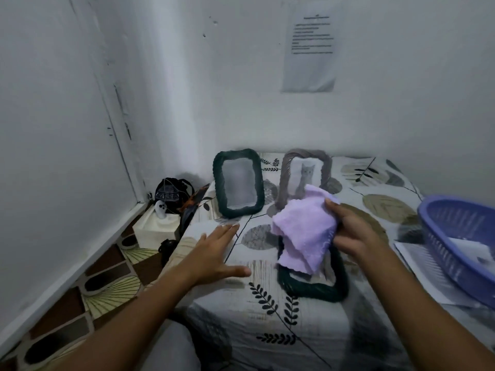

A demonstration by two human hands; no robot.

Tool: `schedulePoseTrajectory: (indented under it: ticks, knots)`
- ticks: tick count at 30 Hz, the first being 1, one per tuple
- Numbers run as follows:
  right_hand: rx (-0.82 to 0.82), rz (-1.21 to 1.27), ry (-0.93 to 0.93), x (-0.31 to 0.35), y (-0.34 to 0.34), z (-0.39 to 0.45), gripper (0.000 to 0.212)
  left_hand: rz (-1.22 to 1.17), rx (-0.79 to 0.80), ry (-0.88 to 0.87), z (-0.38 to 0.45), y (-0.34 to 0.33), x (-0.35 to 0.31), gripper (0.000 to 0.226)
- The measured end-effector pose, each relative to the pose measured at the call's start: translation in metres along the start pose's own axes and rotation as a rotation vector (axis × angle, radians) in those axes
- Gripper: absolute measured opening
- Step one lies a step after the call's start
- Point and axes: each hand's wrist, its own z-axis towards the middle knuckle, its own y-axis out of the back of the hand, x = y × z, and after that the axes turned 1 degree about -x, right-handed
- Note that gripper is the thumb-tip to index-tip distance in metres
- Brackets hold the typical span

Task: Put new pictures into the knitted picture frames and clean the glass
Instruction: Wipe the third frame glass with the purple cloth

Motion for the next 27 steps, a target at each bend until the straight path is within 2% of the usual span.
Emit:
schedulePoseTrajectory:
  ticks: [2, 5, 8, 9, 11, 15, 17, 19, 21, 25, 27]
  knots:
    - [-0.094, 0.007, 0.076, 0.022, 0.026, -0.005, 0.041, -0.016, 0.005, -0.05, 0.011, -0.006, -0.019, 0.131]
    - [-0.13, -0.078, 0.262, 0.047, 0.041, -0.007, 0.037, -0.026, 0.023, -0.078, 0.016, -0.012, -0.033, 0.129]
    - [-0.273, -0.32, 0.491, 0.066, 0.05, -0.016, 0.026, -0.003, 0.059, -0.121, 0.029, -0.021, -0.052, 0.13]
    - [-0.323, -0.432, 0.546, 0.067, 0.05, -0.017, 0.028, 0.0, 0.072, -0.13, 0.032, -0.023, -0.058, 0.13]
    - [-0.28, -0.65, 0.588, 0.059, 0.047, -0.014, 0.029, -0.013, 0.096, -0.132, 0.037, -0.028, -0.066, 0.132]
    - [-0.207, -1.02, 0.51, 0.012, 0.041, -0.005, 0.006, -0.011, 0.142, -0.14, 0.041, -0.038, -0.074, 0.135]
    - [-0.14, -1.151, 0.52, -0.015, 0.043, 0.003, 0.003, 0.012, 0.146, -0.158, 0.041, -0.042, -0.076, 0.128]
    - [-0.042, -1.262, 0.548, -0.034, 0.048, 0.008, 0.009, 0.018, 0.128, -0.192, 0.04, -0.044, -0.076, 0.117]
    - [0.03, -1.352, 0.537, -0.043, 0.054, 0.009, 0.023, 0.019, 0.116, -0.21, 0.039, -0.044, -0.076, 0.116]
    - [0.098, -1.51, 0.534, -0.048, 0.06, 0.012, 0.056, 0.011, 0.104, -0.21, 0.04, -0.047, -0.073, 0.116]
    - [0.125, -1.546, 0.504, -0.048, 0.063, 0.015, 0.06, -0.008, 0.092, -0.204, 0.04, -0.05, -0.072, 0.112]
